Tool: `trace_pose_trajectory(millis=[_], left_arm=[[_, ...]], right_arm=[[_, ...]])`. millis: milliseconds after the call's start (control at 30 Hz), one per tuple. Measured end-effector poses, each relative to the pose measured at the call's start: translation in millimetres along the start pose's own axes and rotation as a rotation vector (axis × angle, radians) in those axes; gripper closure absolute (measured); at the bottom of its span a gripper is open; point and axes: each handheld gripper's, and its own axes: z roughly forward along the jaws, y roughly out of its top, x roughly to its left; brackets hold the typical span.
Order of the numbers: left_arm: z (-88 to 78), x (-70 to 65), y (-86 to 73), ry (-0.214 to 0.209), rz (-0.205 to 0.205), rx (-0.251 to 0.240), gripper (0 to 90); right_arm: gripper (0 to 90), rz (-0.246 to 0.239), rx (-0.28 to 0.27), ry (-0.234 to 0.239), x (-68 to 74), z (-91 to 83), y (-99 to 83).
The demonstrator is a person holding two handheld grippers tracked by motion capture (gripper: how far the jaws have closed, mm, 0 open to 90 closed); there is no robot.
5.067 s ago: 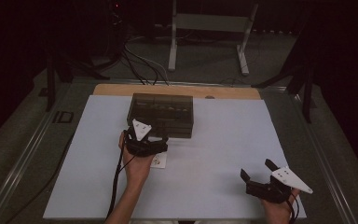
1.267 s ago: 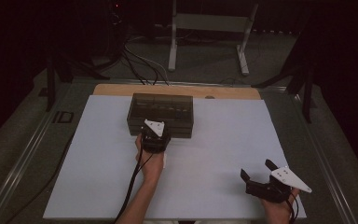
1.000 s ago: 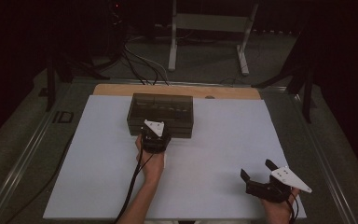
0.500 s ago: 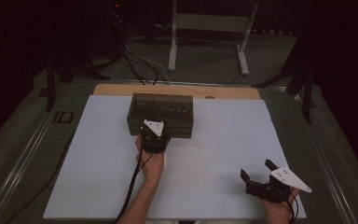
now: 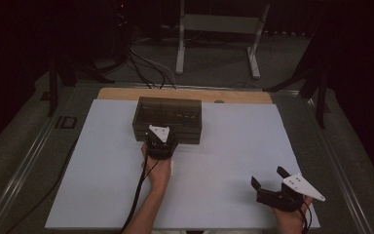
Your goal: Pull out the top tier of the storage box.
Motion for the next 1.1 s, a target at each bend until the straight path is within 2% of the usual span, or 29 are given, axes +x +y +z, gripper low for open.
trace_pose_trajectory(millis=[200, 500, 667, 767, 833, 900, 1000, 1100], left_arm=[[0.0, -3.0, -1.1, 0.023, 0.024, -0.006, 57.8], [-6.6, -4.7, -3.6, 0.037, 0.029, -0.004, 58.0], [-12.8, -3.9, -6.7, 0.029, 0.028, -0.007, 58.0], [-13.1, -0.3, -5.8, 0.004, 0.018, 0.005, 57.0], [-12.2, 2.2, -5.7, -0.009, 0.014, 0.012, 43.7], [-12.4, 5.6, -5.7, -0.018, 0.021, 0.019, 35.8], [-12.8, 13.2, -3.9, -0.06, -0.004, 0.035, 21.7], [-15.0, 19.6, -2.2, -0.082, -0.006, 0.033, 18.6]], right_arm=[[0.0, 0.0, 0.0, 0.0, 0.0, 0.1, 0.0], [0.0, 0.002, -0.002, -0.001, -0.5, -0.1, -0.1], [0.0, 0.001, -0.001, 0.0, -0.5, -0.2, -0.2], [0.0, -0.001, 0.0, 0.0, -0.4, 0.0, -0.3], [0.0, -0.002, 0.0, 0.0, -0.2, -0.1, -0.3], [0.0, -0.001, 0.001, 0.0, -0.3, 0.2, -0.4], [0.0, -0.001, 0.002, -0.002, -0.3, 0.1, -0.5], [0.0, -0.001, 0.002, -0.002, -0.3, 0.1, -0.5]])
